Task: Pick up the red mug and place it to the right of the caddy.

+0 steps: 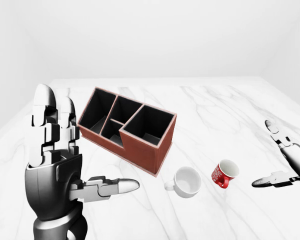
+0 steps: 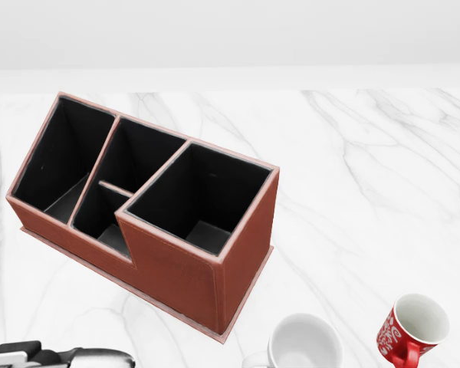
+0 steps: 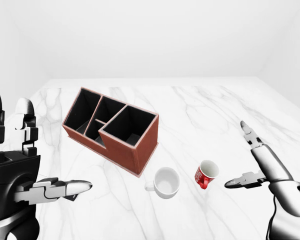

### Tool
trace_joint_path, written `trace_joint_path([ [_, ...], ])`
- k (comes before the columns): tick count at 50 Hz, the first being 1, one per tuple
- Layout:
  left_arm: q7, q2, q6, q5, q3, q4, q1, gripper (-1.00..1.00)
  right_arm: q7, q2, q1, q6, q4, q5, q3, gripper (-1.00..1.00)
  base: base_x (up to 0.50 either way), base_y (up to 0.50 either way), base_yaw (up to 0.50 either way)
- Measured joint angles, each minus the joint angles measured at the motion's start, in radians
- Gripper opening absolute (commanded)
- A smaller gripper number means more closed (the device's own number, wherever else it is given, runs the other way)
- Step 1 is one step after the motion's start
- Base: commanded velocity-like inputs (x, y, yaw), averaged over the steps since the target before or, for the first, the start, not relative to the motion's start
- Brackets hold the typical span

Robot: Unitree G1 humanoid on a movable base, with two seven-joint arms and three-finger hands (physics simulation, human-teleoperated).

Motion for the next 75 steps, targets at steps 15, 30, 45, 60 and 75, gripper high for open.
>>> trace_joint_path([
  [15,0.0,0.0,0.0,0.0,-0.005,0.001,0.002,1.0,-0.097,-0.035,-0.028,-0.062,0.191,-0.07,0.074,1.0,0.0,0.0,0.0],
  [30,0.0,0.001,0.0,-0.001,-0.006,0.004,0.002,1.0,-0.143,-0.062,-0.066,-0.069,0.266,-0.123,0.148,1.0,0.0,0.0,0.0],
  [45,0.001,0.002,0.0,0.0,-0.009,-0.002,0.003,1.0,-0.112,-0.048,-0.033,-0.115,0.263,-0.199,0.171,1.0,0.0,0.0,0.0],
  [60,0.001,0.002,0.0,0.0,-0.007,-0.004,0.004,1.0,-0.05,-0.036,-0.022,-0.136,0.241,-0.272,0.181,1.0,0.0,0.0,0.0],
  [75,0.003,0.003,0.0,0.003,-0.014,0.007,0.004,1.0,-0.06,-0.061,-0.056,-0.151,0.32,-0.325,0.219,1.0,0.0,0.0,0.0],
])
